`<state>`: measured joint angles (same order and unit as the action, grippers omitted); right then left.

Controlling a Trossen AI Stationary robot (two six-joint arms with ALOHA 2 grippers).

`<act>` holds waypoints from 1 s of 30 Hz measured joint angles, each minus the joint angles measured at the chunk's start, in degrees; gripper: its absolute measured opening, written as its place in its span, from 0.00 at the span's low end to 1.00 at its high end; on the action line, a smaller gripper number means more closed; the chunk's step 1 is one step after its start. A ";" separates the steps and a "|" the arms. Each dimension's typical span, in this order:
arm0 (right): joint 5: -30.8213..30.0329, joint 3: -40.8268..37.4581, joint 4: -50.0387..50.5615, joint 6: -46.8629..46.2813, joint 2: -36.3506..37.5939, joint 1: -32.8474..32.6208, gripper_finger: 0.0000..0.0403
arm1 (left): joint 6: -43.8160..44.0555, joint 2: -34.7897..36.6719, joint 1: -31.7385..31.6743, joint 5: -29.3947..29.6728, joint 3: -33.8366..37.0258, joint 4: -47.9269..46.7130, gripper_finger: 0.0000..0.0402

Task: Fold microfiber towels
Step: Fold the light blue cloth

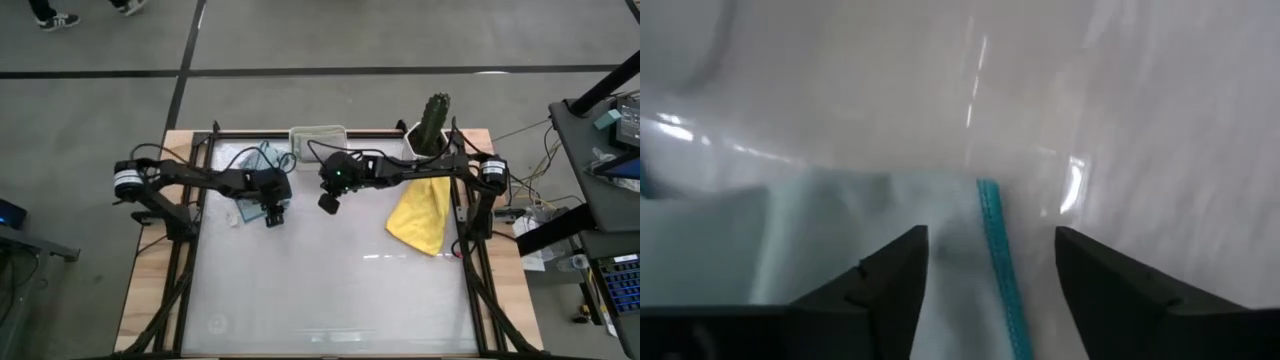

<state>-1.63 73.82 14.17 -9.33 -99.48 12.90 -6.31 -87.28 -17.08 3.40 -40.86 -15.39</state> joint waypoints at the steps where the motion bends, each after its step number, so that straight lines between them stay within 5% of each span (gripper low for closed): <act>1: 0.00 -0.21 0.00 -0.12 0.00 -0.27 0.02 | 0.06 -0.97 0.00 0.01 -0.01 -0.06 0.52; 8: -0.04 -0.64 -1.55 -0.16 0.00 -1.94 0.02 | 0.61 -3.08 0.40 0.73 -0.90 0.82 0.45; 16: -0.04 -2.34 -3.13 0.14 0.02 -4.50 0.02 | -0.05 -2.18 0.57 2.08 -0.76 -0.09 0.04; 22: 0.00 -4.40 -5.11 0.46 0.02 -7.44 0.02 | 1.25 0.72 2.13 -4.93 -2.44 -0.95 0.01; 30: 0.09 -5.44 -3.87 3.37 0.13 -12.69 0.02 | 4.72 12.43 7.78 -5.70 -6.17 -0.09 0.00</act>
<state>-1.54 68.38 10.31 -5.96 -99.35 0.20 -1.59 -74.84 -9.30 -2.30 -47.03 -15.48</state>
